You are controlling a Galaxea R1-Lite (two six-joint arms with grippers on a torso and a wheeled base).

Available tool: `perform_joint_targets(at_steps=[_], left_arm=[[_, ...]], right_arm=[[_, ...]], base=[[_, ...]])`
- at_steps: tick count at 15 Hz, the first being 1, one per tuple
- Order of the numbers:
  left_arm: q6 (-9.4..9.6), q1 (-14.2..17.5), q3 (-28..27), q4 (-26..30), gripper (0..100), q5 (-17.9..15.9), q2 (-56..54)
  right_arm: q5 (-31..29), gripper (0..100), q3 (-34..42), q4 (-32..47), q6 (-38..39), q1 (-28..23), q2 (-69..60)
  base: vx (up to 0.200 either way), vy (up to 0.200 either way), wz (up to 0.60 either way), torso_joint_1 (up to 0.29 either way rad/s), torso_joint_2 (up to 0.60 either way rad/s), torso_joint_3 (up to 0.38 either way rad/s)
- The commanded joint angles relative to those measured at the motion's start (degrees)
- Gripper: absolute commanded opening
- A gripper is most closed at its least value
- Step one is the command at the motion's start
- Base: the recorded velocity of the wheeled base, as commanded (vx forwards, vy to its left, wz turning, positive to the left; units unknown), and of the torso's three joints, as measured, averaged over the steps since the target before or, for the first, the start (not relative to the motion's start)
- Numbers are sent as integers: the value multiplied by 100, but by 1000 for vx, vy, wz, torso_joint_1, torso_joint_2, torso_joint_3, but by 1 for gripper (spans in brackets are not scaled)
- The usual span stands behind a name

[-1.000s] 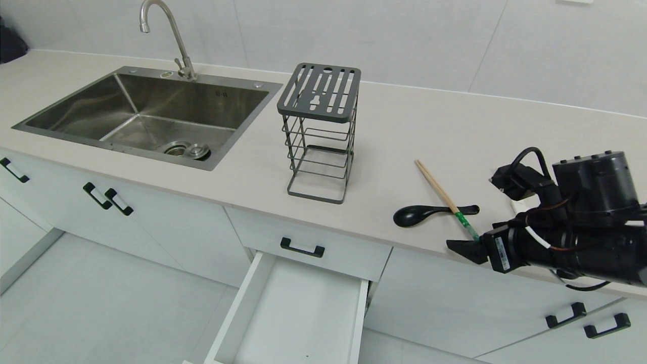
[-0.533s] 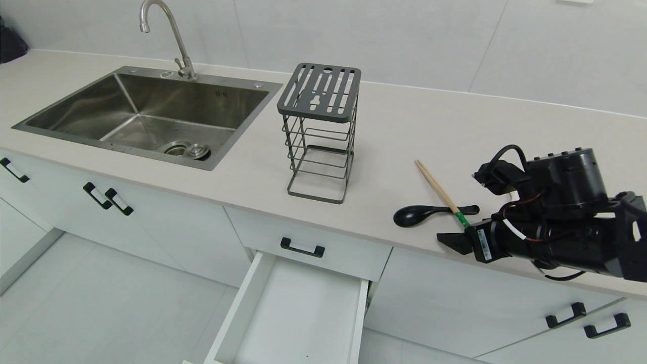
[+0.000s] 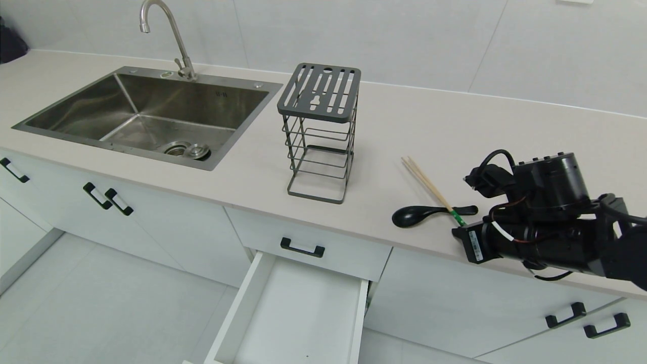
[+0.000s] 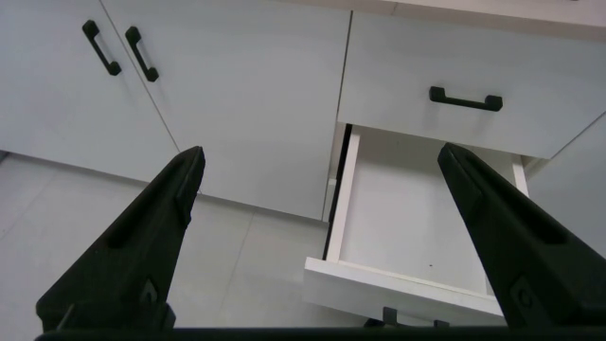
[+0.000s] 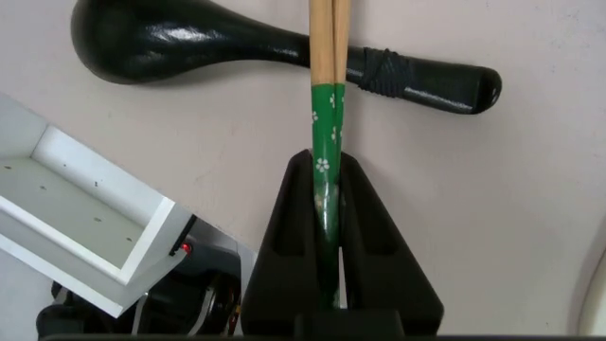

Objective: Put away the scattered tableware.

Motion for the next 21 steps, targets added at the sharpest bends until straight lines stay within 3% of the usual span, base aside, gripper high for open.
perform_joint_targets(at_steps=[1,13,14,17,19,21], left_arm=[[-1,-4,1,0,100,0,7],[-10,-4,1,0,100,0,7],[-1,-4,1,0,100,0,7],[-10,5,1,0,100,0,7],[-10,-4,1,0,100,0,7],[-1,-4,1,0,100,0,7]], right_arm=[[-14,0,-35,18,1,-8,0],[267,0,220,-334,-104,1,-1740],[768,0,282,-342,-218,1,-1969],[1295,0,502,-580,-236,-8,-2127],[2183,0,528,-799,-253,-26,-2144],[2631,0,589,-949,-350,-34,-2144]], base=[[0,0,0,0,0,0],[0,0,0,0,0,0],[0,0,0,0,0,0],[0,0,0,0,0,0],[0,0,0,0,0,0],[0,0,0,0,0,0]])
